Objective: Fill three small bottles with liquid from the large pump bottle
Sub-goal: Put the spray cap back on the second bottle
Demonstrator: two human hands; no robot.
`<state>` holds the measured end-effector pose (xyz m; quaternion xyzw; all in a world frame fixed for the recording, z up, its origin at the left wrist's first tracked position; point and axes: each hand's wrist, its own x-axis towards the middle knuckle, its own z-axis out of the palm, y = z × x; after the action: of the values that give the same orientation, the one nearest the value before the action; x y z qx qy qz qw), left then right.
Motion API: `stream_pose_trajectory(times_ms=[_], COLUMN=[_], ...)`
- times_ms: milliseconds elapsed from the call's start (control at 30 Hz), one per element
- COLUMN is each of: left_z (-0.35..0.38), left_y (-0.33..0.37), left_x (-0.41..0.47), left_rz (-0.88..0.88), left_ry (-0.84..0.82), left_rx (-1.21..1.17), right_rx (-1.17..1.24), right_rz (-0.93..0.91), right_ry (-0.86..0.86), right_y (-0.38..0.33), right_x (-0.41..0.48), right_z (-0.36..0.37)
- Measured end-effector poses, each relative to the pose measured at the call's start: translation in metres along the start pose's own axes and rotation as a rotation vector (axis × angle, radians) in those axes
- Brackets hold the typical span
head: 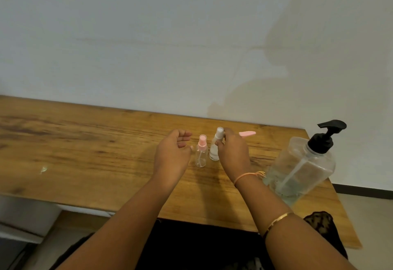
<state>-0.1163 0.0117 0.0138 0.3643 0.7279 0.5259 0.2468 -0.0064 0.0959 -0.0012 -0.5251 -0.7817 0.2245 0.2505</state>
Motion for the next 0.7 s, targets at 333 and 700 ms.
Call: stream_pose_trajectory(times_ms=[333, 700], left_z=[0.023, 0.038], left_y=[-0.01, -0.012], left_x=[0.011, 0.008], left_rz=[-0.017, -0.091], left_ry=[-0.124, -0.065], left_rx=[0.123, 0.285], right_rx=[-0.046, 0.05], right_rz=[-0.034, 0.03], right_ry=[0.028, 0.071], right_y=[0.0, 0.013], right_x=[-0.024, -0.047], right_z=[-0.019, -0.044])
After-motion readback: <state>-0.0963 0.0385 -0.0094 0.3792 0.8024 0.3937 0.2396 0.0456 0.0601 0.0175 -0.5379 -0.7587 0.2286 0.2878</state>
